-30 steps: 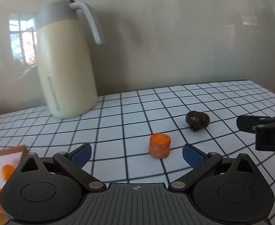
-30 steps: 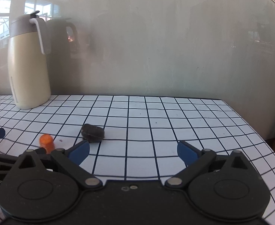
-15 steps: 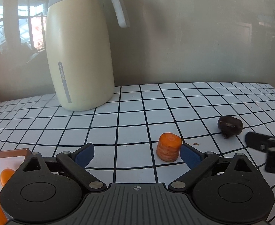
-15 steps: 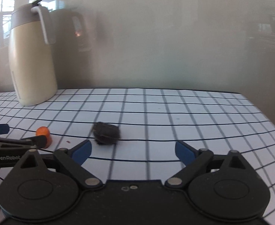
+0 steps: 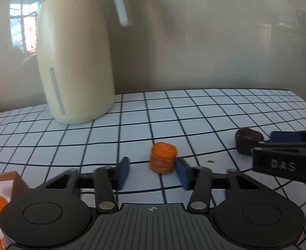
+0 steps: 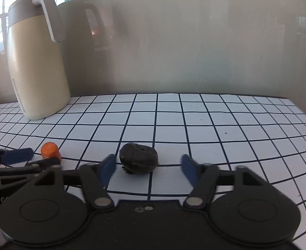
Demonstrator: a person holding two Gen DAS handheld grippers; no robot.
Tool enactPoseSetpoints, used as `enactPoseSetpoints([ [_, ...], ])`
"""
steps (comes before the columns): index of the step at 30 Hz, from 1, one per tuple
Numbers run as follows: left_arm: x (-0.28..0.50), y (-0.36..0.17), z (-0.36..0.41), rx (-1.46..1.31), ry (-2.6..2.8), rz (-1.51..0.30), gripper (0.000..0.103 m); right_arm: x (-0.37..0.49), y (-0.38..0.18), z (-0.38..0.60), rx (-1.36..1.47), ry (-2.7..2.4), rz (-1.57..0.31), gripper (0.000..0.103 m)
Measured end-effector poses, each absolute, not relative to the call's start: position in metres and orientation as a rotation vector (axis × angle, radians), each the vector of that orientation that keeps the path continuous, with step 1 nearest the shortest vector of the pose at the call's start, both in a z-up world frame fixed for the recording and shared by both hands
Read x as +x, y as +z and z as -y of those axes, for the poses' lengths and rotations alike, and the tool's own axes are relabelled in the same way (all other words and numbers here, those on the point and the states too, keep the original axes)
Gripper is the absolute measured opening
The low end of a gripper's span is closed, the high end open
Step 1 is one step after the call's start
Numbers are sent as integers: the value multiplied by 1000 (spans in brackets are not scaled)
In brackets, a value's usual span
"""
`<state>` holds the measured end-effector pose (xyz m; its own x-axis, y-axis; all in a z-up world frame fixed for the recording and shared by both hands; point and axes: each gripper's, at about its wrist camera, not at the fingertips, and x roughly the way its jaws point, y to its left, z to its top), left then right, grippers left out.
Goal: Organize fruits
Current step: 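Close the left gripper on the carrot chunk while the right gripper grasps the dark brown fruit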
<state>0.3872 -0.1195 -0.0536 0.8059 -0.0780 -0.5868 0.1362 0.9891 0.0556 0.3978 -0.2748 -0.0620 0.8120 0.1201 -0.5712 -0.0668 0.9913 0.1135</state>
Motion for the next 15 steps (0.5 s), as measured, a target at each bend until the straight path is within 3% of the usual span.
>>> enactPoseSetpoints([
  [1,387,-54,121,105,-122,-622,38,397,-62,274,98,110,-612,31],
  [2,386,-53,123,115,-125,-617,27,396,-61,273,87,103,-611,32],
  [3,386,-53,125,123,-120,-614,24,395,-61,272,76,101,-610,32],
  [15,357,-43,128,136,-121,-508,18,362,-53,287,58,64,-601,32],
])
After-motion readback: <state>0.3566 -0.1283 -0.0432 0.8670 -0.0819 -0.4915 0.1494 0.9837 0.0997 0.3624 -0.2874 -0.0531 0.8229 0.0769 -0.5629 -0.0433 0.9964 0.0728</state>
